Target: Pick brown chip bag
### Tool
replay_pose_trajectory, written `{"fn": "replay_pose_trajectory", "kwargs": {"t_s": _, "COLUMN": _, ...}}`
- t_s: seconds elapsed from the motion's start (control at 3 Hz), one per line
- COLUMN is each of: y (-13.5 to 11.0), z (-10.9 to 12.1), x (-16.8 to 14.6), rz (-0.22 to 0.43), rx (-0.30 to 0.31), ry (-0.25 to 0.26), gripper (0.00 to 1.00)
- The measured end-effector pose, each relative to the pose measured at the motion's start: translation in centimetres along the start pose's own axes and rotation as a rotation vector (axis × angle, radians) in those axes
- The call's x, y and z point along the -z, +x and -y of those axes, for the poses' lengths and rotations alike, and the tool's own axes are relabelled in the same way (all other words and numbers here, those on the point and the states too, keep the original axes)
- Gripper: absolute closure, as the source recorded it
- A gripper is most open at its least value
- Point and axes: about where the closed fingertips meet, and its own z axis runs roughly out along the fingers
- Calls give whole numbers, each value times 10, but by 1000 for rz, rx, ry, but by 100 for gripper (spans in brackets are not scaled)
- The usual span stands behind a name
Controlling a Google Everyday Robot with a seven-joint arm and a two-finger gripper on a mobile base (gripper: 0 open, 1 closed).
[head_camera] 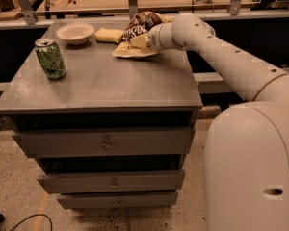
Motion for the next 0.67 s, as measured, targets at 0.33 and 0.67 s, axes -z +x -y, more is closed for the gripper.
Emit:
{"fn": "replay_pose_trajectory", "kwargs": {"t_s": 0.33, "y": 0, "z": 0, "x": 0, "rz": 0, "rx": 0, "ry": 0, "gripper": 100}}
{"fn": "replay_pose_trajectory", "kwargs": {"t_s": 0.67, "y": -20, "z": -11, "x": 20, "rz": 56, "rx": 19, "ry": 14, "gripper": 100}}
